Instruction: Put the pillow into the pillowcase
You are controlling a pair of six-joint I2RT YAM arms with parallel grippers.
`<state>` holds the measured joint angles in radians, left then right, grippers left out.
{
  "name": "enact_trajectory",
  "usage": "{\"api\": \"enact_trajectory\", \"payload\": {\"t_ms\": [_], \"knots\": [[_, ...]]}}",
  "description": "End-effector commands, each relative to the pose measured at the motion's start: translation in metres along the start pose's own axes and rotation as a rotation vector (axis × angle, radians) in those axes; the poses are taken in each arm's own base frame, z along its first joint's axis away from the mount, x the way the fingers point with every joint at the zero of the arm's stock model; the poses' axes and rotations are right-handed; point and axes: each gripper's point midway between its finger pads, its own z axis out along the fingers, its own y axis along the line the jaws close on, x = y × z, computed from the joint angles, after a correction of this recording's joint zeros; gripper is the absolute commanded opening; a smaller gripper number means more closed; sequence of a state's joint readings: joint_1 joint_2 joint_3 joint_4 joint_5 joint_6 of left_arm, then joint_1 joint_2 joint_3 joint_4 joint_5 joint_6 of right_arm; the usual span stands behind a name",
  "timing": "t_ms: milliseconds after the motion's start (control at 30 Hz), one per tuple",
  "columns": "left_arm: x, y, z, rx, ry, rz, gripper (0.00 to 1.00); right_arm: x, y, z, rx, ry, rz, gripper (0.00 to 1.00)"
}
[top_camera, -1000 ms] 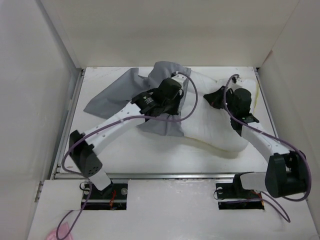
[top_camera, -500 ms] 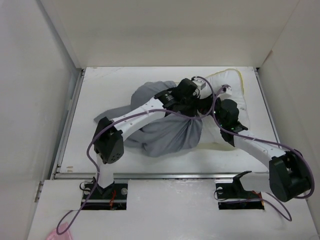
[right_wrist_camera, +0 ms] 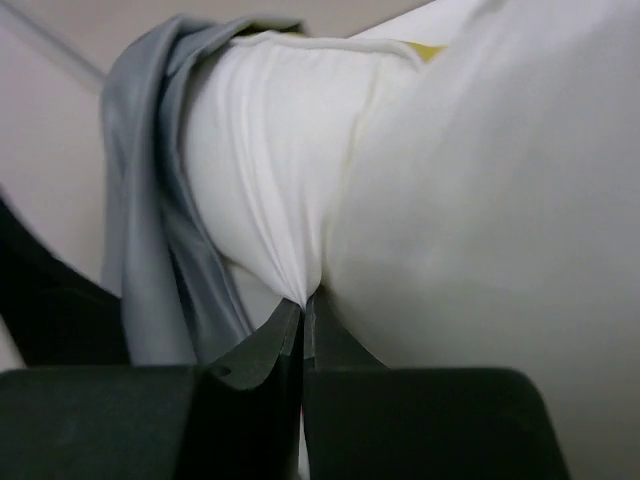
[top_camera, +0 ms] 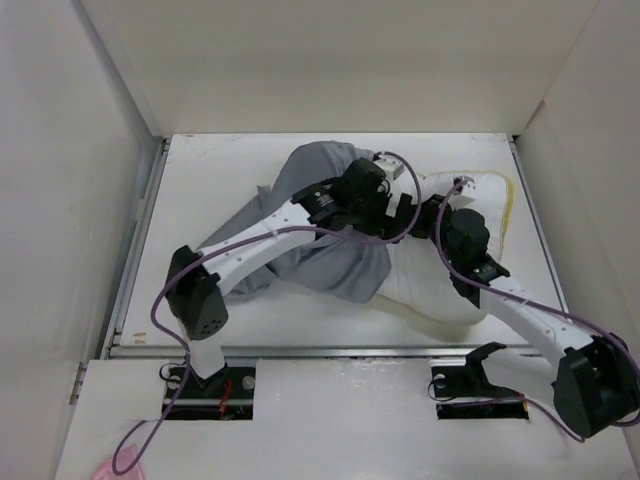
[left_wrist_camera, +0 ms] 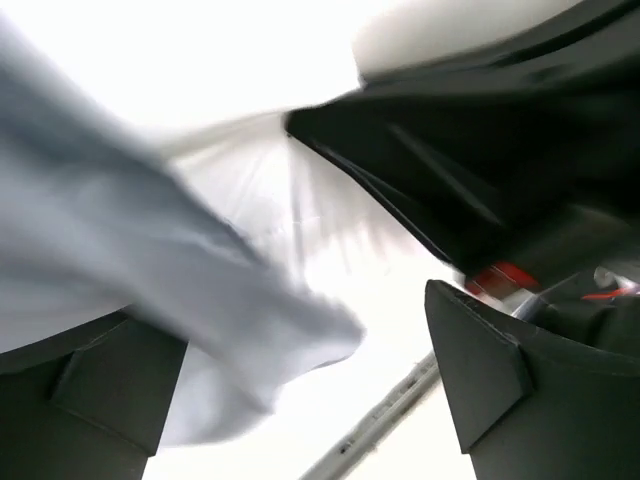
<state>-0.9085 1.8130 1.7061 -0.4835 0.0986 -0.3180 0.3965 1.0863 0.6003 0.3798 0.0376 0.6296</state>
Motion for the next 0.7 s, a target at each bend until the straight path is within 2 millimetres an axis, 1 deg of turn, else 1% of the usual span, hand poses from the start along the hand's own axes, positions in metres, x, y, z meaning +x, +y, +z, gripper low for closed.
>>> {"api": "enact_trajectory", "payload": {"t_ms": [0, 33, 67, 100, 133, 167, 200, 233, 267, 300, 333, 367, 400, 433, 467, 500, 533, 567, 600, 633, 667], "knots": [[-0.069, -0.014, -0.094, 0.018, -0.307, -0.048, 0.99, -0.031, 0.03, -0.011, -0.107, -0.109, -0.028, 0.0], [-0.075, -0.003, -0.104, -0.025, -0.336, -0.061, 1.0, -0.026, 0.024, -0.011, -0.089, -0.103, -0.039, 0.0], [-0.083, 0.007, -0.114, -0.085, -0.377, -0.072, 1.0, -0.031, 0.023, -0.013, -0.082, -0.121, -0.048, 0.0], [-0.089, 0.012, -0.119, -0.103, -0.392, -0.08, 1.0, -0.026, 0.022, -0.015, -0.078, -0.114, -0.072, 0.0], [-0.101, 0.017, -0.132, -0.126, -0.423, -0.079, 1.0, -0.025, 0.023, -0.015, -0.074, -0.117, -0.084, 0.0], [-0.107, 0.02, -0.136, -0.151, -0.436, -0.069, 1.0, -0.027, 0.026, -0.017, -0.078, -0.125, -0.098, 0.0], [-0.115, 0.032, -0.14, -0.209, -0.454, -0.071, 1.0, -0.029, 0.028, -0.019, -0.081, -0.136, -0.13, 0.0], [-0.118, 0.044, -0.125, -0.26, -0.43, -0.07, 1.0, -0.028, 0.029, -0.019, -0.077, -0.138, -0.143, 0.0], [-0.13, 0.043, -0.131, -0.279, -0.44, -0.063, 1.0, -0.028, 0.034, -0.022, -0.077, -0.152, -0.153, 0.0], [-0.135, 0.054, -0.127, -0.332, -0.435, -0.048, 1.0, -0.03, 0.037, -0.024, -0.083, -0.159, -0.165, 0.0], [-0.131, 0.059, -0.099, -0.356, -0.378, -0.026, 1.0, -0.028, 0.038, -0.025, -0.082, -0.16, -0.185, 0.0], [-0.142, 0.056, -0.103, -0.357, -0.383, -0.005, 1.0, -0.025, 0.042, -0.025, -0.089, -0.155, -0.197, 0.0], [-0.144, 0.057, -0.094, -0.364, -0.371, 0.016, 1.0, -0.028, 0.044, -0.028, -0.091, -0.166, -0.208, 0.0], [-0.144, 0.056, -0.084, -0.354, -0.355, 0.04, 1.0, -0.028, 0.043, -0.028, -0.089, -0.167, -0.234, 0.0], [-0.14, 0.06, -0.062, -0.361, -0.311, 0.091, 1.0, -0.028, 0.047, -0.03, -0.094, -0.174, -0.231, 0.0], [-0.146, 0.059, -0.059, -0.36, -0.321, 0.107, 1.0, -0.027, 0.048, -0.03, -0.094, -0.174, -0.247, 0.0], [-0.146, 0.06, -0.053, -0.363, -0.314, 0.122, 1.0, -0.027, 0.048, -0.03, -0.094, -0.174, -0.247, 0.0], [-0.144, 0.063, -0.041, -0.369, -0.298, 0.133, 0.97, -0.024, 0.045, -0.03, -0.086, -0.162, -0.259, 0.0], [-0.145, 0.063, -0.039, -0.371, -0.296, 0.149, 0.94, -0.028, 0.048, -0.03, -0.089, -0.17, -0.271, 0.0], [-0.146, 0.065, -0.04, -0.381, -0.296, 0.157, 0.91, -0.026, 0.046, -0.03, -0.084, -0.161, -0.274, 0.0], [-0.147, 0.07, -0.042, -0.414, -0.304, 0.154, 0.9, -0.023, 0.05, -0.031, -0.102, -0.152, -0.294, 0.0]]}}
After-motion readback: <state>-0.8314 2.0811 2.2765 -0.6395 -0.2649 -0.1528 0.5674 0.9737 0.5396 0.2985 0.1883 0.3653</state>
